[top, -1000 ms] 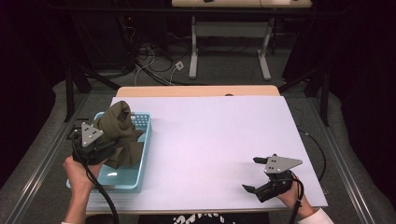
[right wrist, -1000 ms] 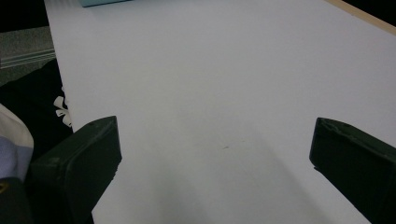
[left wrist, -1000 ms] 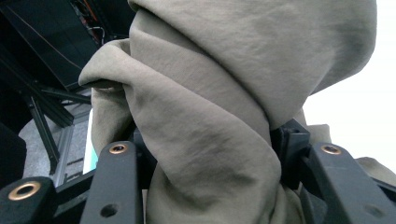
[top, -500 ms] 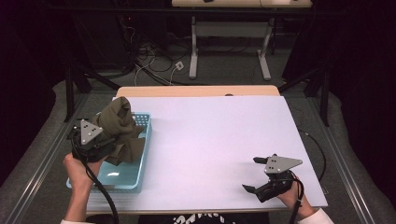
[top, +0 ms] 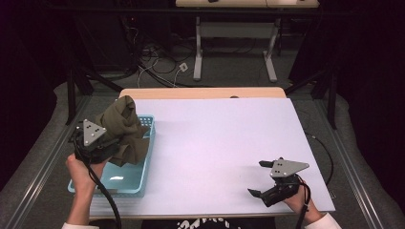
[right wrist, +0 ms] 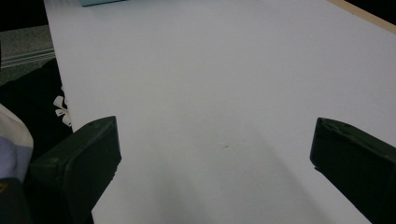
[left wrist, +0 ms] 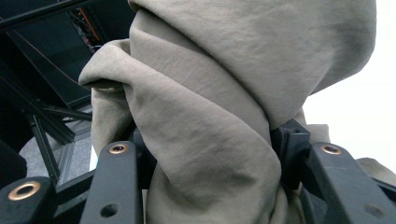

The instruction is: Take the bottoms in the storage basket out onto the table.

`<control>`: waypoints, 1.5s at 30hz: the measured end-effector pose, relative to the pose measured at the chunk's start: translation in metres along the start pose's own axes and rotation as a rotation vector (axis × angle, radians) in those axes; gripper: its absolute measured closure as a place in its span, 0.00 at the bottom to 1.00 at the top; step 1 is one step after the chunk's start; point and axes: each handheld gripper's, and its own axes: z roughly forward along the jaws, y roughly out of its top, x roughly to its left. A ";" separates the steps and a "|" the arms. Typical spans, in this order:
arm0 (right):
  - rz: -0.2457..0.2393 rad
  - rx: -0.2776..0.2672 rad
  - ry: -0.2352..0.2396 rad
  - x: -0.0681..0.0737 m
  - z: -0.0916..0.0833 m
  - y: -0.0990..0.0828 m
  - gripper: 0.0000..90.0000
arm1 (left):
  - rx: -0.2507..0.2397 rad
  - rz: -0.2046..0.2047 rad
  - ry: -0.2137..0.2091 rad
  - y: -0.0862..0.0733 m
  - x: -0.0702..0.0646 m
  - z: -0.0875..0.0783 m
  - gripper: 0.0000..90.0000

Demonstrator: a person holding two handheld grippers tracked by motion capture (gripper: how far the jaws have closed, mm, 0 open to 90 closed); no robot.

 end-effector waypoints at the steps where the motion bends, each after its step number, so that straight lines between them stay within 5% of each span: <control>1: 0.000 0.000 0.000 0.000 0.000 0.000 0.02 | -0.002 0.001 -0.002 0.001 0.000 0.000 0.54; 45: 0.000 -0.001 0.000 0.000 0.000 0.000 0.02 | -0.050 0.059 -0.109 0.022 -0.028 0.008 0.54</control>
